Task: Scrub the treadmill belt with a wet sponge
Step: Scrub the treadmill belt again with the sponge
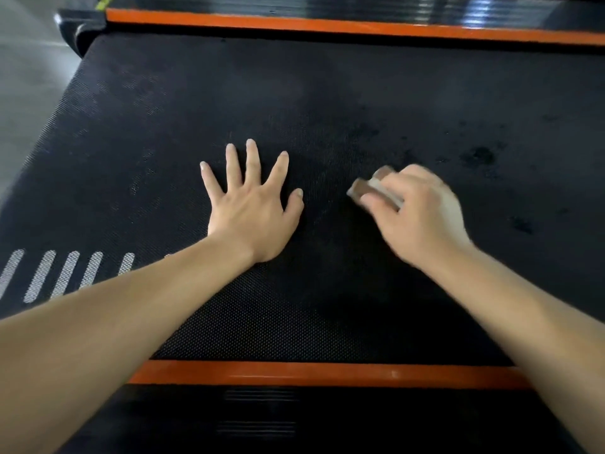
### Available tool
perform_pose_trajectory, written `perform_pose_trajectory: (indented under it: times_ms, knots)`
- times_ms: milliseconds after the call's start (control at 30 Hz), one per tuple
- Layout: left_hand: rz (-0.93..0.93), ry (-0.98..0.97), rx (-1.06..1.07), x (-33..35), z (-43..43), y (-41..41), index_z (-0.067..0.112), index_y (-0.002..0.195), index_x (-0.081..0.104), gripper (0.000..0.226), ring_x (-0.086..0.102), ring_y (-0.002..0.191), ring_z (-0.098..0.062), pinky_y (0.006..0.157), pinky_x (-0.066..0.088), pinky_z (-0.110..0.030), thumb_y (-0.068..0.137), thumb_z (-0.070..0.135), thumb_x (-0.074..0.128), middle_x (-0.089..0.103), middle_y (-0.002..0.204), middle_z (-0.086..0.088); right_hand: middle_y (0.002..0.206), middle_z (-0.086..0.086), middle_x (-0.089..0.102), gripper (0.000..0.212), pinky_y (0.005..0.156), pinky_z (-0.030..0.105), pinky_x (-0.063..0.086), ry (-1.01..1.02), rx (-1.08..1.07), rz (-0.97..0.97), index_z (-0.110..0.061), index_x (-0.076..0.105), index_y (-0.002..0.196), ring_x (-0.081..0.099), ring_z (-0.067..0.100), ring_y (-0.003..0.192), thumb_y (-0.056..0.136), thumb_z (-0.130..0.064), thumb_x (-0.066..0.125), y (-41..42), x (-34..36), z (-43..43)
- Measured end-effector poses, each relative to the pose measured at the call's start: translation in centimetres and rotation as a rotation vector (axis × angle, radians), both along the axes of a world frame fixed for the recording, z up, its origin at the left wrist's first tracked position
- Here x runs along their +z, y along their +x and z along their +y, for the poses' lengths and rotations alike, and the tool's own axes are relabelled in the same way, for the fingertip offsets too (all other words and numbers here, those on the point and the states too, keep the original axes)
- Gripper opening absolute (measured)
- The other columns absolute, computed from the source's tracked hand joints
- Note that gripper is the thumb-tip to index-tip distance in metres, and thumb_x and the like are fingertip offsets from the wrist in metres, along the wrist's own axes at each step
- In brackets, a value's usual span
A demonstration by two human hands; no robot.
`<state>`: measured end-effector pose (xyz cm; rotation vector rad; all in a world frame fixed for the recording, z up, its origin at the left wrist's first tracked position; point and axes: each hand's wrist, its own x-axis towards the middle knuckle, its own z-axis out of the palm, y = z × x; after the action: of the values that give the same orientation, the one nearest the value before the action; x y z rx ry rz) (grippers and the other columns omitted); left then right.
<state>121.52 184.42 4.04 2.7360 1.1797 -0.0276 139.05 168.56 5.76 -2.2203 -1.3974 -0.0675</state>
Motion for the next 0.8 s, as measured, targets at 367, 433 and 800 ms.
perform_pose_trajectory:
  times_ms: [367, 433, 800]
  knots:
    - [0.035, -0.001, -0.05, 1.0, 1.1, 1.0, 0.035, 0.161, 0.012, 0.069, -0.005, 0.154, -0.047, 0.121, -0.002, -0.069, 0.099, 0.064, 0.018, 0.008, 0.167, -0.018, 0.089, -0.002, 0.051, 0.025, 0.065, 0.031, 0.036, -0.048, -0.15, -0.014, -0.019, 0.069, 0.102, 0.053, 0.022, 0.082, 0.096, -0.042, 0.06, 3.1, 0.1, 4.4]
    - [0.006, 0.002, -0.047, 0.9, 1.4, 1.4, 0.037, 0.161, 0.008, 0.071, -0.005, 0.154, -0.047, 0.121, -0.001, -0.069, 0.097, 0.066, 0.02, 0.01, 0.165, -0.018, 0.083, -0.005, 0.047, 0.023, 0.062, 0.029, 0.033, -0.017, 0.022, -0.053, -0.017, 0.068, 0.093, 0.05, 0.02, 0.076, 0.093, -0.04, 0.065, 0.8, -0.1, 3.5]
    - [-0.021, 0.004, -0.017, 0.0, 1.3, 1.8, 0.034, 0.163, 0.003, 0.074, -0.018, 0.155, -0.04, 0.119, -0.01, -0.068, 0.099, 0.07, 0.015, -0.008, 0.171, -0.013, 0.089, 0.0, 0.054, 0.025, 0.063, 0.032, 0.042, -0.033, 0.017, -0.098, -0.017, 0.068, 0.098, 0.053, 0.021, 0.08, 0.095, -0.04, 0.062, 2.2, -0.2, 7.7]
